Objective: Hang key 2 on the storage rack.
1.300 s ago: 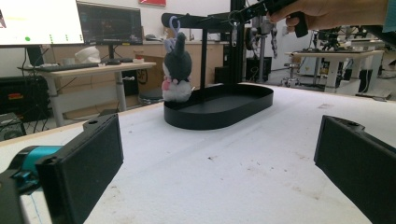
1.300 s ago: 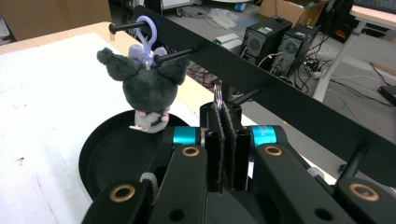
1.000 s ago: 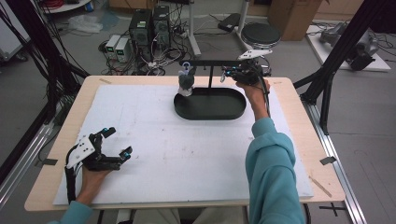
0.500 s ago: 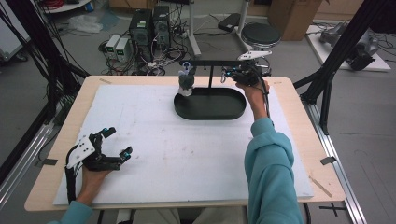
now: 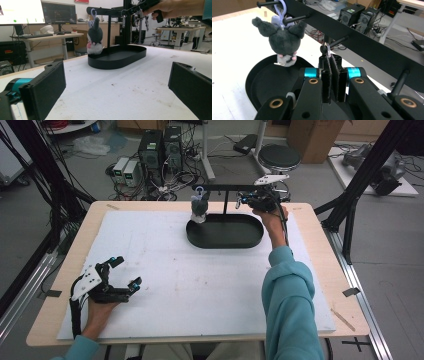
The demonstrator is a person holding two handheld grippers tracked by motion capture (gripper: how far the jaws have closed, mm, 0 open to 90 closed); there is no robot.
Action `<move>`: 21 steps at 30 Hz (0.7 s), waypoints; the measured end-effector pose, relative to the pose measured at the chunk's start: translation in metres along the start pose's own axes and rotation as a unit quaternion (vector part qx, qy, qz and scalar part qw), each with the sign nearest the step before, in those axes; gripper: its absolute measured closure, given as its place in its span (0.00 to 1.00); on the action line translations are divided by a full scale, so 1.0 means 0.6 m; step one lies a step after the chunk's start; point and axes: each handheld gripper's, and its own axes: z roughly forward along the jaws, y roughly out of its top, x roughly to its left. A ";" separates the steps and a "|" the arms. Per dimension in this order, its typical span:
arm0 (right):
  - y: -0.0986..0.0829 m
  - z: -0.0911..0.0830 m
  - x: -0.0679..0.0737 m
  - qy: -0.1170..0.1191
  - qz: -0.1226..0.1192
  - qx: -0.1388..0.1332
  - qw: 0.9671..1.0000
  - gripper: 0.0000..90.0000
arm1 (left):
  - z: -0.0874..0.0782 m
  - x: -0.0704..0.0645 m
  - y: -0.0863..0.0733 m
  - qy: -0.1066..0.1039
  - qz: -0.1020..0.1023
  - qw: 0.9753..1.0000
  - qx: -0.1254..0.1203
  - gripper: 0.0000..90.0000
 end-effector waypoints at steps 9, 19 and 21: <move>0.000 0.008 0.004 -0.015 -0.007 0.009 1.000 0.97 | 0.000 0.000 0.000 0.000 0.000 1.000 0.000 0.02; -0.004 0.019 0.004 -0.032 0.002 0.018 0.999 0.97 | 0.000 0.000 0.000 -0.001 -0.001 1.000 -0.001 0.02; -0.005 0.021 0.004 -0.032 0.002 0.021 0.999 0.97 | 0.000 0.000 0.000 0.000 -0.002 1.000 -0.001 0.02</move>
